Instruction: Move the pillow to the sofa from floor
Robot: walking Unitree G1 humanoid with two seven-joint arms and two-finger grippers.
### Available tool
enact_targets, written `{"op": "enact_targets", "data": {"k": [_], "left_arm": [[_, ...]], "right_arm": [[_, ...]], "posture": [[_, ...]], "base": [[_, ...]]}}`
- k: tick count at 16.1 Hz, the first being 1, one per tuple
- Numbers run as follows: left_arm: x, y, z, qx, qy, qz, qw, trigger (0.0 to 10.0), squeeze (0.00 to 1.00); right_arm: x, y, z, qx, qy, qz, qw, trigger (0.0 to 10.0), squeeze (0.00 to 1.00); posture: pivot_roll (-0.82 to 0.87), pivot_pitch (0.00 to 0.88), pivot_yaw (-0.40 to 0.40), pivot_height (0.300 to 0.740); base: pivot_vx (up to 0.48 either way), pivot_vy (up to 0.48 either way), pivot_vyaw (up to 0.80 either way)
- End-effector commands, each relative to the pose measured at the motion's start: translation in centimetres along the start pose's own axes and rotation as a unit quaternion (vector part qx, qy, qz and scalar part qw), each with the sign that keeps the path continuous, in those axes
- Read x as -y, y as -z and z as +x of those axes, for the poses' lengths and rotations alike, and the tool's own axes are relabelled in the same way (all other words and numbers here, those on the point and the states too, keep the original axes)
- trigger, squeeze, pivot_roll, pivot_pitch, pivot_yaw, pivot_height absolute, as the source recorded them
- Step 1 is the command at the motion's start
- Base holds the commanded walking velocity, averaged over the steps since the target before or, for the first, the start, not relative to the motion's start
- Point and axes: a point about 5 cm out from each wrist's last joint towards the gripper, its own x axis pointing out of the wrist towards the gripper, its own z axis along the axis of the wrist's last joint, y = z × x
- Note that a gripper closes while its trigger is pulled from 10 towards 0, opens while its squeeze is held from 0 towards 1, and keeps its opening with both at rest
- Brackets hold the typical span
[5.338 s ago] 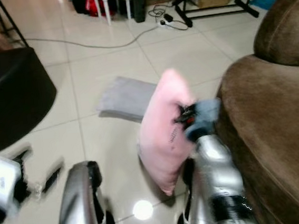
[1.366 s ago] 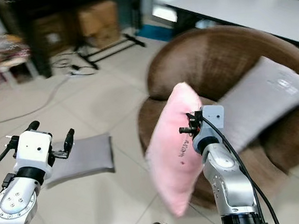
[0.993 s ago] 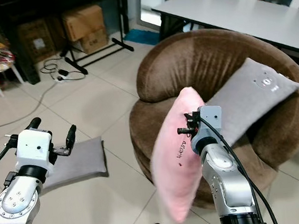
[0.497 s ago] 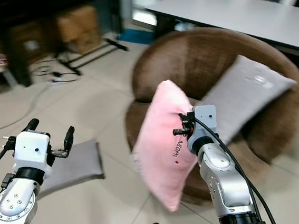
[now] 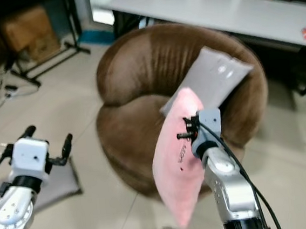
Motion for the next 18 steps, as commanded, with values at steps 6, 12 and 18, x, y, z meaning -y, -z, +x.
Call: {"op": "enact_targets", "data": {"k": [6,12,18], "left_arm": [[0.1,-0.6,0.0,0.017,-0.002,-0.011,1.000,10.0,0.00],[0.1,-1.1,-0.3,0.030,0.005,-0.018,0.999,10.0,0.00],[0.1,-1.1,-0.3,0.031,0.010,-0.019,0.999,10.0,0.00]], "right_arm": [[0.4,-1.6,-0.2,0.052,0.005,0.006,0.999,10.0,0.00],[-0.5,-1.7,-0.1,0.048,-0.039,-0.006,0.998,10.0,0.00],[-0.5,-3.0,0.3,0.064,-0.034,0.018,0.997,10.0,0.00]], "posture": [[-0.04,0.000,-0.056,0.740],[-0.03,0.000,-0.066,0.740],[-0.03,0.000,-0.060,0.740]], "base": [[0.000,0.000,-0.53],[0.091,0.000,0.27],[0.318,0.000,0.40]]}}
